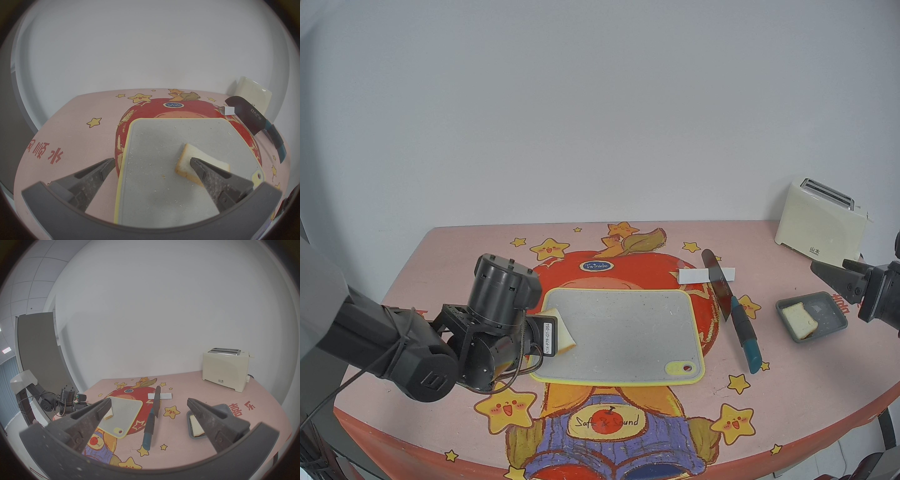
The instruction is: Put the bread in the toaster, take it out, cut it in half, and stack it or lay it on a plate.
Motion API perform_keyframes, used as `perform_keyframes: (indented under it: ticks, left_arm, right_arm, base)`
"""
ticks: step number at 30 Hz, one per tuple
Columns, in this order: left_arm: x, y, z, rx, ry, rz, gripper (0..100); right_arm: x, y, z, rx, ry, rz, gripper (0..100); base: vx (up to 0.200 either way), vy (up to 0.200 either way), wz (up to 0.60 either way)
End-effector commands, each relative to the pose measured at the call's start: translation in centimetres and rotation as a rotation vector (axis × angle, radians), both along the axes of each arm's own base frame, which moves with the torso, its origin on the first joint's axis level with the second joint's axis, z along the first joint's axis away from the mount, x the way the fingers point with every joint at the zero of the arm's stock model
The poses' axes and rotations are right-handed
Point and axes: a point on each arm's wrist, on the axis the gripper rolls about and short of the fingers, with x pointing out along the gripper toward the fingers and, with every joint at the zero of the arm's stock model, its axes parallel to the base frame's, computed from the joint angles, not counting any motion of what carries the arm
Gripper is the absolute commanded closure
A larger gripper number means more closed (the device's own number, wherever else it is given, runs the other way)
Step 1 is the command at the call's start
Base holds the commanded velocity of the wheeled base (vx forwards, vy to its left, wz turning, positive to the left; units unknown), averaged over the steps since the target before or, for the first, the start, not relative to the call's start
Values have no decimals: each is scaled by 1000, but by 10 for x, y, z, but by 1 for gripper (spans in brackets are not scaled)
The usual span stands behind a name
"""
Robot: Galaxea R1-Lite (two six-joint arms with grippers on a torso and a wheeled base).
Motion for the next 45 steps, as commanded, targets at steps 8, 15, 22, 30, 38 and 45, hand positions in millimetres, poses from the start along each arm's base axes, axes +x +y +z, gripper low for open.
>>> perform_keyframes:
  ticks: [8, 15, 22, 30, 38, 45]
  left_arm:
    - [-11, 12, 27, -59, -66, -16, 100]
    - [-22, 23, 52, -120, -120, -14, 100]
    - [-27, 28, 57, -128, -128, -14, 100]
    - [-28, 30, 52, -115, -118, -13, 100]
    - [-33, 31, 55, -120, -126, -24, 100]
    - [-40, 29, 63, -133, -149, -58, 100]
  right_arm:
    - [1, 0, -1, -3, 7, 1, 0]
    - [1, 0, -2, -5, 13, 2, 0]
    - [1, 1, -3, -7, 16, 2, 0]
    - [1, 1, -4, -7, 21, 2, 0]
    - [1, 1, -4, -7, 21, 2, 0]
    - [1, 0, -4, -7, 21, 0, 0]
  base:
    - [0, 0, 0]
    - [0, 0, 0]
    - [0, -171, 0]
    - [0, -200, 0]
    - [0, -200, 0]
    - [0, -200, 0]
